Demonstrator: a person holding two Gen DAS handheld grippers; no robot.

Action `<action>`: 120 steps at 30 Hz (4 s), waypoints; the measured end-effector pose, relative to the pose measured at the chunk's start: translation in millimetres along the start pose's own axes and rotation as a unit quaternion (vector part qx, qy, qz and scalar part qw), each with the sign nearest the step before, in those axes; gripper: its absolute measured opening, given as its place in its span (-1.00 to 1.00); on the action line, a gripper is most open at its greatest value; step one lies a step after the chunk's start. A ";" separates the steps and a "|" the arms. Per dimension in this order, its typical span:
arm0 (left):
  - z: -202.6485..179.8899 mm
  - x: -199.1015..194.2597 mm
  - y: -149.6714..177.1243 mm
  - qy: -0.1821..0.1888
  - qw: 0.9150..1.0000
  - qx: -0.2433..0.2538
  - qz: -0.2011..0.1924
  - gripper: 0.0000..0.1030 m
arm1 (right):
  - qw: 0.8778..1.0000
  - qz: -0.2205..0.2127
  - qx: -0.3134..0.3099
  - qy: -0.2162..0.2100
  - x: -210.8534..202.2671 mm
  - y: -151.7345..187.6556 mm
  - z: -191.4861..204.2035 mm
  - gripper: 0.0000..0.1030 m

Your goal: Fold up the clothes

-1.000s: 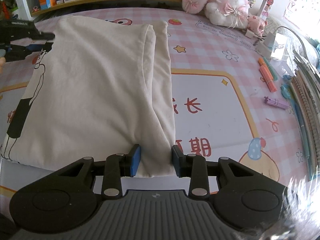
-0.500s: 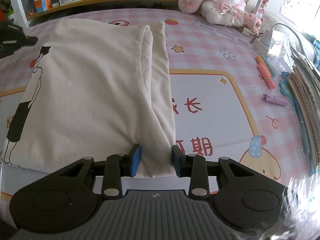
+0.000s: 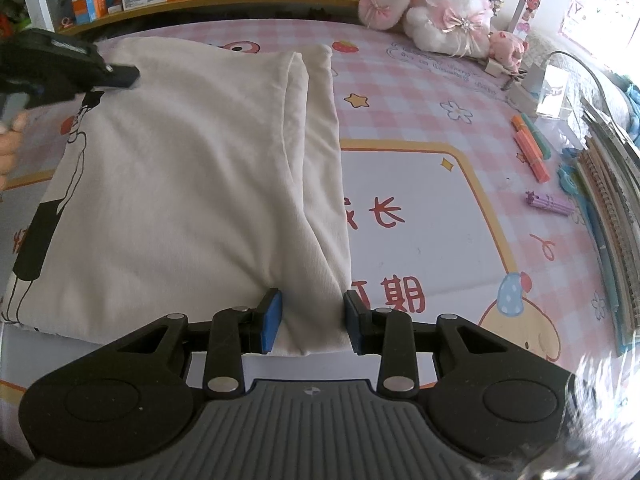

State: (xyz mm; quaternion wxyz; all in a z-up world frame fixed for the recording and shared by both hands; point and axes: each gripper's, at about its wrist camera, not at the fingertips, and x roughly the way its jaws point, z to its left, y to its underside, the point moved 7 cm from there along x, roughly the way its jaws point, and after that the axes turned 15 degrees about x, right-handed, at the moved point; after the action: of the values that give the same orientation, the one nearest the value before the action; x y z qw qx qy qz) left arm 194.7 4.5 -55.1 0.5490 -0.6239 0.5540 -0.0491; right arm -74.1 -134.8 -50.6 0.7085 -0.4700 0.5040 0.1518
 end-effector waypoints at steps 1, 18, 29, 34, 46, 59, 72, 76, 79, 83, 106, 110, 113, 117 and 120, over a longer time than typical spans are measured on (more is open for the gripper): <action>2.3 2.6 1.3 -0.003 1.000 -0.008 0.004 -0.92 | 1.000 0.000 0.000 -0.002 -0.1 -0.2 -0.6 -0.38; -39.4 -101.7 88.6 -0.164 0.986 -0.004 0.011 0.15 | 0.991 -0.012 0.027 -0.128 -13.2 1.5 -27.9 -0.30; -84.9 -168.0 162.0 -0.263 0.965 -0.016 0.018 0.18 | 0.976 0.013 0.031 -0.214 -31.3 14.8 -55.6 -0.22; -107.9 -173.3 180.1 -0.283 0.959 -0.023 0.017 0.49 | 0.972 0.024 0.023 -0.231 -36.7 27.7 -71.3 -0.18; -113.4 -171.3 195.4 -0.280 0.954 -0.099 0.033 0.56 | 0.965 0.051 0.060 -0.249 -34.7 32.4 -96.2 -0.13; -75.2 -157.5 174.3 -0.234 0.951 -0.203 -0.009 0.08 | 0.938 0.105 0.204 -0.259 -5.2 5.9 -93.1 -0.24; -93.0 -167.1 151.1 -0.162 0.966 -0.202 -0.023 -0.90 | 0.929 0.054 0.203 -0.304 -24.5 -13.3 -79.4 -0.79; -81.5 -160.3 161.6 -0.162 0.966 -0.201 0.014 -0.90 | 0.928 0.070 0.223 -0.289 -15.9 -8.6 -85.8 -0.79; -76.9 -155.9 168.6 -0.177 0.965 -0.193 0.037 -0.84 | 0.925 0.093 0.244 -0.275 -2.7 -0.4 -88.7 -0.76; -88.5 -160.0 165.8 -0.228 0.967 -0.095 0.066 -0.58 | 0.921 0.103 0.262 -0.268 2.3 7.0 -92.3 -0.42; -205.8 -114.3 169.9 -0.225 0.905 0.360 0.011 0.76 | 0.914 0.078 0.218 -0.333 -43.3 -37.7 -56.3 -0.78; -219.9 -96.0 181.0 -0.237 0.874 0.424 0.024 0.78 | 0.915 0.073 0.214 -0.335 -49.0 -41.5 -53.3 -0.78; -221.2 -80.5 182.0 -0.250 0.867 0.429 0.037 0.78 | 0.914 0.072 0.214 -0.336 -52.0 -42.8 -51.4 -0.78; -218.7 -60.5 179.0 -0.262 0.857 0.440 0.054 0.78 | 0.914 0.072 0.217 -0.336 -55.2 -43.6 -52.4 -0.78; -210.1 -51.4 175.4 -0.273 0.851 0.444 0.067 0.78 | 0.916 0.069 0.217 -0.330 -55.8 -44.6 -55.6 -0.79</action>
State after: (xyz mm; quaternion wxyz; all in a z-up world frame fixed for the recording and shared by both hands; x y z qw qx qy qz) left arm -77.4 -51.7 -74.3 0.8987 -0.2632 0.3413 -0.0813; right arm -100.0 -188.8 17.3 0.9067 -0.1920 0.2937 0.2341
